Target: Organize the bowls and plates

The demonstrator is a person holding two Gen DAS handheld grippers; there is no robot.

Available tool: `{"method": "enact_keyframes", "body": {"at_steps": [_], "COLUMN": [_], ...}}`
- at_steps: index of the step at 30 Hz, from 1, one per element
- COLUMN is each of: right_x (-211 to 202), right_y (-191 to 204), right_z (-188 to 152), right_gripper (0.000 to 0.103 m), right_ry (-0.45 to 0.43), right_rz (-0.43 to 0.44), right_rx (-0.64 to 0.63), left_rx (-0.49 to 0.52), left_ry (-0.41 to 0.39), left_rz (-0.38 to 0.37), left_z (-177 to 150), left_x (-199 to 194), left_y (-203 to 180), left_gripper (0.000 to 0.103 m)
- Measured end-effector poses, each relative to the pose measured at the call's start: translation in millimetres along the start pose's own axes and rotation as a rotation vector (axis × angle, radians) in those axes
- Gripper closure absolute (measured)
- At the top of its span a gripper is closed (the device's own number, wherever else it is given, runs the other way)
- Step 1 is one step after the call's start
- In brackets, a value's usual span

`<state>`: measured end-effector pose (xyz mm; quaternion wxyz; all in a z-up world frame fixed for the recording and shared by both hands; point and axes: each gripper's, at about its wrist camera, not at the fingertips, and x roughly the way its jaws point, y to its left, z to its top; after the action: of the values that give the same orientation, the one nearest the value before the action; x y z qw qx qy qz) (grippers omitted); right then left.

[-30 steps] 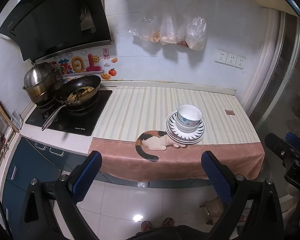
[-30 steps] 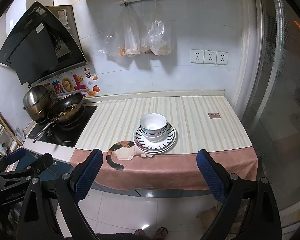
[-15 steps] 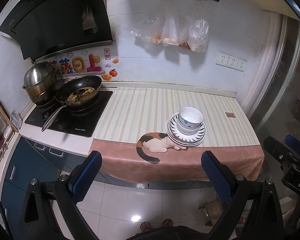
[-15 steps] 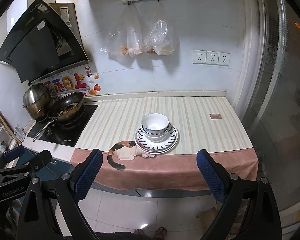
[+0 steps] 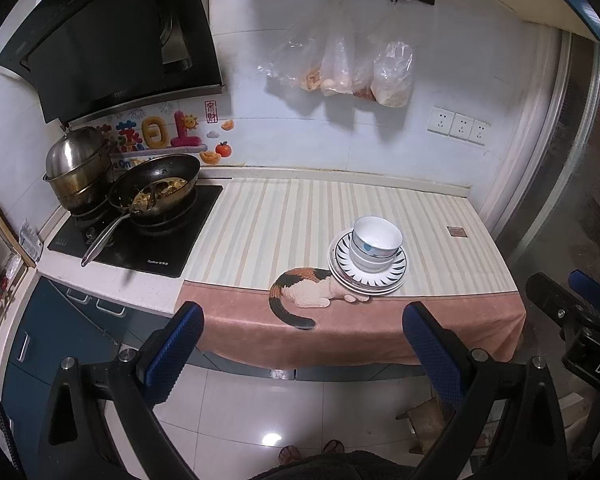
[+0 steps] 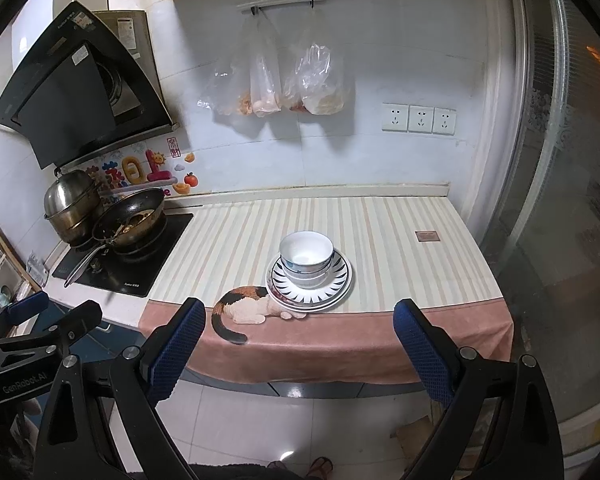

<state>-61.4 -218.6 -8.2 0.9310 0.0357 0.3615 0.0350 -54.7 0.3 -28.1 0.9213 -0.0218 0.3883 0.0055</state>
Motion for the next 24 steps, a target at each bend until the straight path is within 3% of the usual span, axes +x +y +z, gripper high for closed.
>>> {"method": "enact_keyframes", "body": {"at_steps": [24], "right_x": [-6.3], "right_y": [-5.1], "right_z": [-3.1], "right_gripper": [0.006], "right_ry": [-0.004], "right_rz": [-0.01], "right_rx": [-0.004], "left_rx": [-0.003], "left_ry": [-0.003], "left_rz": [-0.012], "left_z": [3.9], "left_x": [-3.1], "left_y": [-9.9], "left_gripper": [0.001]}}
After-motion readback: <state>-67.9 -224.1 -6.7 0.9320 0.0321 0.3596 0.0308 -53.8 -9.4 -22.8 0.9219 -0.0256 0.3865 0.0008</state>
